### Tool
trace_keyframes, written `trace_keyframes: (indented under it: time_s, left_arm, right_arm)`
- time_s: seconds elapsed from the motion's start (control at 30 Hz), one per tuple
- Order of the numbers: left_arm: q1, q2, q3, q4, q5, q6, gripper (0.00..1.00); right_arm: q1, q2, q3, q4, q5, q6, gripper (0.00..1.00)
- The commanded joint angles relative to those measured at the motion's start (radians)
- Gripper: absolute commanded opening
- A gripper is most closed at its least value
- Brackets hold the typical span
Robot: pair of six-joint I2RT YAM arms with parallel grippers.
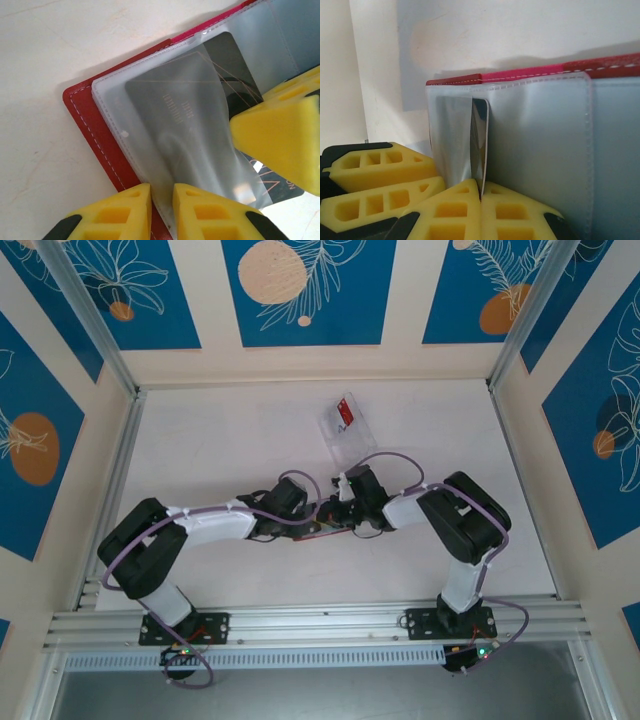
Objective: Put the credit cards into the card holder
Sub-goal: Insert the credit card into the card slot.
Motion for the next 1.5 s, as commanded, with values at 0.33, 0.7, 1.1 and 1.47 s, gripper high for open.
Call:
trace_keyframes:
  time_s: [0.33,0.7,1.1,1.47]
  left_arm:
    - [-0.011,0.005,-0.047,-0.009,-0.01,0.003,0.18]
    - [-0.011,0.002,-0.058,0.008,-0.009,0.003,0.18]
    - [-0.011,-0.005,-0.075,0.017,-0.007,-0.001,0.18]
    - [-0.011,-0.01,-0.076,0.019,-0.007,-0.003,0.18]
  right_arm:
    - [-0.008,-0.102,-0.018,-0.394,0.056,-0.104,0.43]
    - [-0.043,-0.139,0.119,-0.617,0.129,-0.197,0.1]
    - [0.02,-0.164,0.205,-0.68,0.297,-0.215,0.0]
    - [0.033,-0.071,0.291,-0.689,0.288,-0.232,0.0]
